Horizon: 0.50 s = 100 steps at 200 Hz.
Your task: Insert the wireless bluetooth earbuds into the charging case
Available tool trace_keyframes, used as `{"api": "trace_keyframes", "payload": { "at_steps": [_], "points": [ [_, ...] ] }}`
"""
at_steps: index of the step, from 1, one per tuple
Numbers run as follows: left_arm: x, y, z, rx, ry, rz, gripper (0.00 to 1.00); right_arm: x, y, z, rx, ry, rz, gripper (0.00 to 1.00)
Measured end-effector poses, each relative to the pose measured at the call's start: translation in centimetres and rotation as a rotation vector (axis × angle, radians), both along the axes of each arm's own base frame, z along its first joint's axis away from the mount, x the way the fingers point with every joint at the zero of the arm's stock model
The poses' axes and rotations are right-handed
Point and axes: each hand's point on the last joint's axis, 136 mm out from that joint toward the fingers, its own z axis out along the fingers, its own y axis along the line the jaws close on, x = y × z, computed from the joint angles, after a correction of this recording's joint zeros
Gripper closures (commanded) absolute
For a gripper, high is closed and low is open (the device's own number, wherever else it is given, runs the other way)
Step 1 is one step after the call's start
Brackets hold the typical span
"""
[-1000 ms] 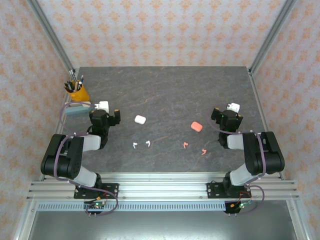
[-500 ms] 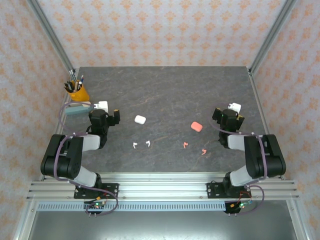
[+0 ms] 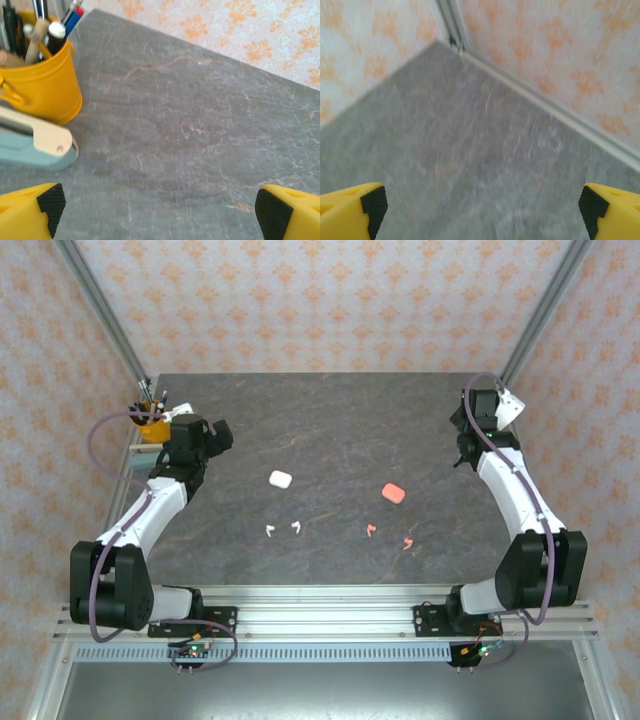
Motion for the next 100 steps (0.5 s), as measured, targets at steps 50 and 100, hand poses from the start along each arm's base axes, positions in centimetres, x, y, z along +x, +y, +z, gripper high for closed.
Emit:
{"api": "trace_keyframes", "payload": {
  "at_steps": [50,100],
  "points": [
    [-2.7,-0.9,-0.8,-0.212,0.062,0.091,0.0,-3.0,5.7,-7.0,0.238,0.312,0.107,0.09],
    [-2.8,-7.0,-1.9,-0.385,0.125,0.011,0.0,-6.3,12.3,-11.0,0.403,0.515,0.159,0.09]
  ]
}}
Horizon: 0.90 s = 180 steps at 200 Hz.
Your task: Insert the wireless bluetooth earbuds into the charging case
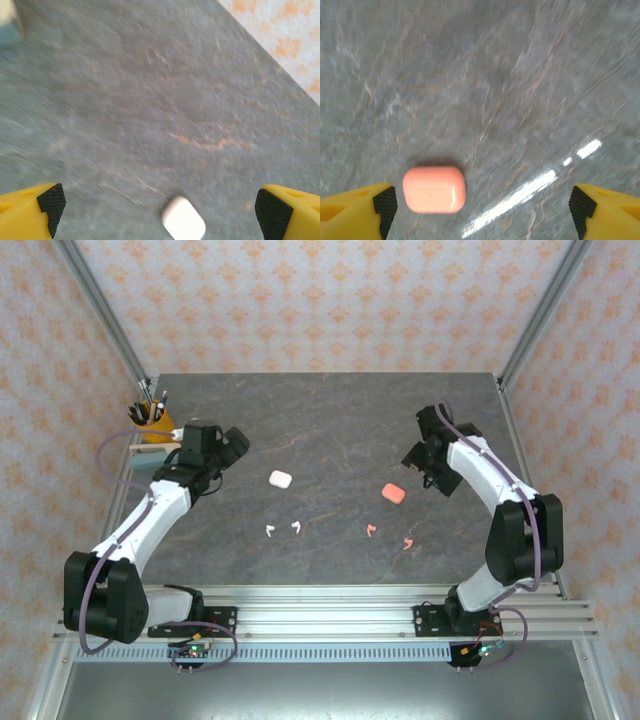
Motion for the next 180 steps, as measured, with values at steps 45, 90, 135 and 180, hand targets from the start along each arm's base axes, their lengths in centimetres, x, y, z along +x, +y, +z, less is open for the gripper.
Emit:
{"api": "trace_keyframes", "payload": {
  "at_steps": [45,90,135,180],
  "points": [
    [1.4,-8.2,0.1,-0.054,0.047,-0.155,0.0,-1.9,3.5,-2.6,0.011,0.142,0.048,0.08],
    [2.4,-13.8,0.2,-0.125,0.076,-0.259,0.0,-1.0,5.3,-3.7,0.021,0.189,0.094,0.08],
    [2.2,-17.4,-0.7,-0.168,0.118,-0.333,0.0,-0.5,5.9,-5.6,0.025,0.249,0.136,0.08],
    [2.3,-18.8,-0.7,-0.182,0.125,-0.366,0.0,-0.5,6.3,-6.7,0.039,0.27,0.155,0.08]
  ]
}}
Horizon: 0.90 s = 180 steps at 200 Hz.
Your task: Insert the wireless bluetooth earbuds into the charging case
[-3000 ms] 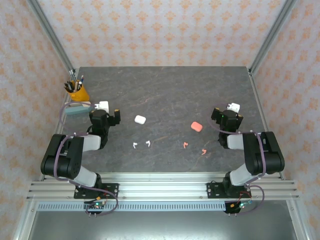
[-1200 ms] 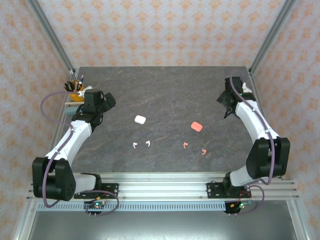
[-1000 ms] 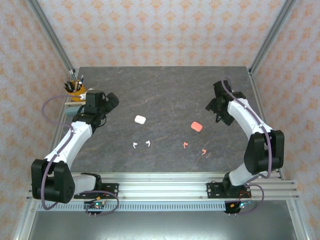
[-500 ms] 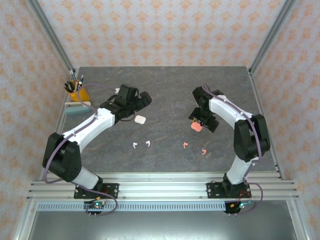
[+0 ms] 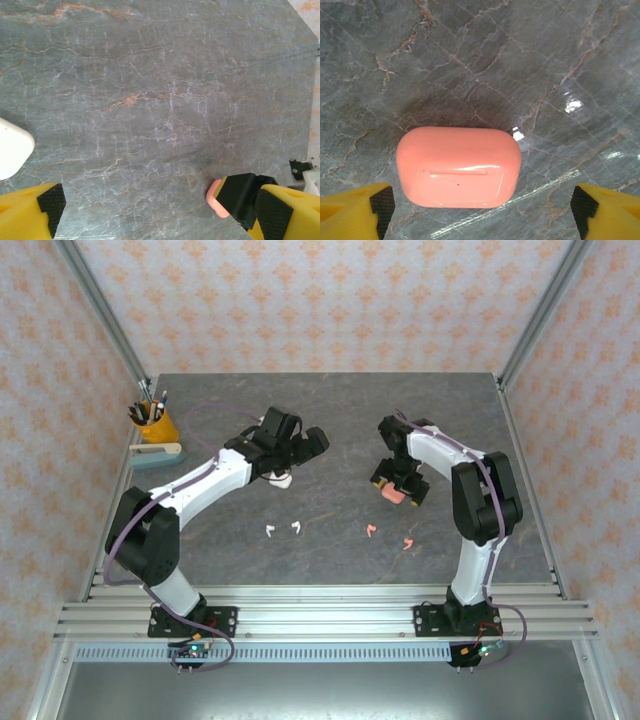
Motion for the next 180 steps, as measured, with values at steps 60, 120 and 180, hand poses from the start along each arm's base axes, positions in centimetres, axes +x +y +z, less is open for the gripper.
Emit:
{"api": "trace_keyframes", "payload": {
  "at_steps": [60,120,180],
  "points": [
    [0.5,-0.8,1.3,-0.017,-0.025,-0.011,0.0,1.2,0.7,-0.2,0.029,-0.044,0.025,0.09],
    [0.0,-1.3,0.7,-0.008,-0.004,-0.027,0.0,1.9,0.1,-0.7,0.037,-0.06,0.014,0.12],
    [-0.3,-1.5,0.5,-0.003,0.007,-0.033,0.0,1.3,-0.3,-1.8,0.044,-0.042,0.006,0.16]
  ]
}}
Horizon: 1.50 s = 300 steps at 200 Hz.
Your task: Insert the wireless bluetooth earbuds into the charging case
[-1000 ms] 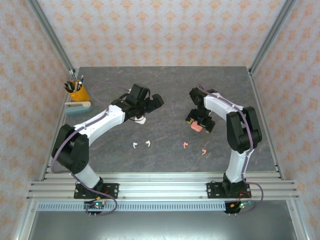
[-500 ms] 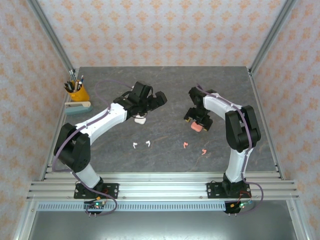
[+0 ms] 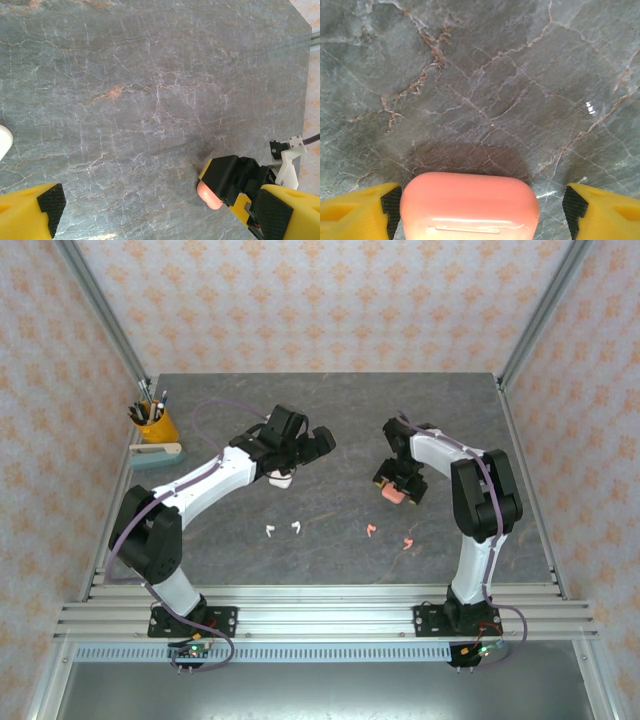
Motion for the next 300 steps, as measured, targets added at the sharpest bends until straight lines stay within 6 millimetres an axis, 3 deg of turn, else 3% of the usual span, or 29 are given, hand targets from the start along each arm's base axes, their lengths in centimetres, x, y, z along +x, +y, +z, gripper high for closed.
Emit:
{"api": "trace_keyframes", "payload": {
  "at_steps": [56,205,260,300],
  "points": [
    [0.0,-0.4,0.5,-0.005,-0.009,-0.006,0.0,-0.2,0.1,-0.3,0.012,0.006,-0.001,0.2],
    [-1.2,-0.3,-0.7,0.075,0.046,-0.007,0.0,-0.5,-0.3,-0.3,-0.004,0.018,-0.005,0.42],
    [-1.2,0.0,-0.9,0.093,0.047,0.005,0.0,-0.5,0.3,-0.2,0.004,0.01,0.005,0.45],
    [-0.9,-1.1,-2.2,0.063,0.064,-0.027,0.0,-0.6,0.9,0.0,0.028,0.012,-0.009,0.46]
  ]
}}
